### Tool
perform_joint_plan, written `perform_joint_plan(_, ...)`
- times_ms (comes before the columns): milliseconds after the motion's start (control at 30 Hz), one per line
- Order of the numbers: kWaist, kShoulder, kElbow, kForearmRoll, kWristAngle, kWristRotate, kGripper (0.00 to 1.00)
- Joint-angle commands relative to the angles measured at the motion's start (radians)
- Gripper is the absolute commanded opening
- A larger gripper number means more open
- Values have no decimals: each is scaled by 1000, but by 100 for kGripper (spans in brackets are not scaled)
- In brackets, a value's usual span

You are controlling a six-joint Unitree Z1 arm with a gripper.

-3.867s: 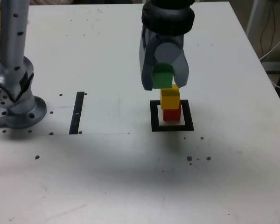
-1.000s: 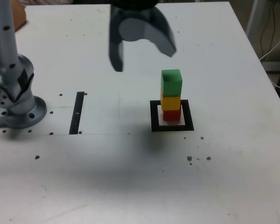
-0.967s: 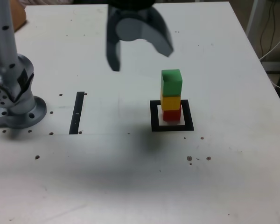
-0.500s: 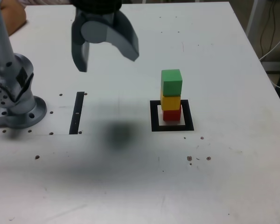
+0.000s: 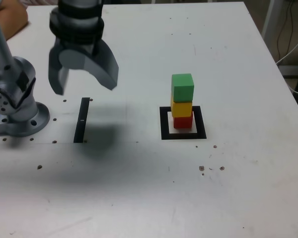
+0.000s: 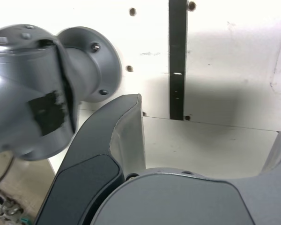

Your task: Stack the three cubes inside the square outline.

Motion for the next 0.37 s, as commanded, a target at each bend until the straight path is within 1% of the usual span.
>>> perform_joint_plan(0, 8, -5, 41, -45, -8, 2, 99)
perform_joint_plan(100, 22, -14, 128, -129, -21, 4, 99)
perform_joint_plan(167, 27, -15, 177, -166, -30, 6, 99)
perform_joint_plan(233, 29, -14, 212, -191, -37, 8, 100)
perform_joint_plan(333, 27, -17, 231, -204, -37, 11, 100)
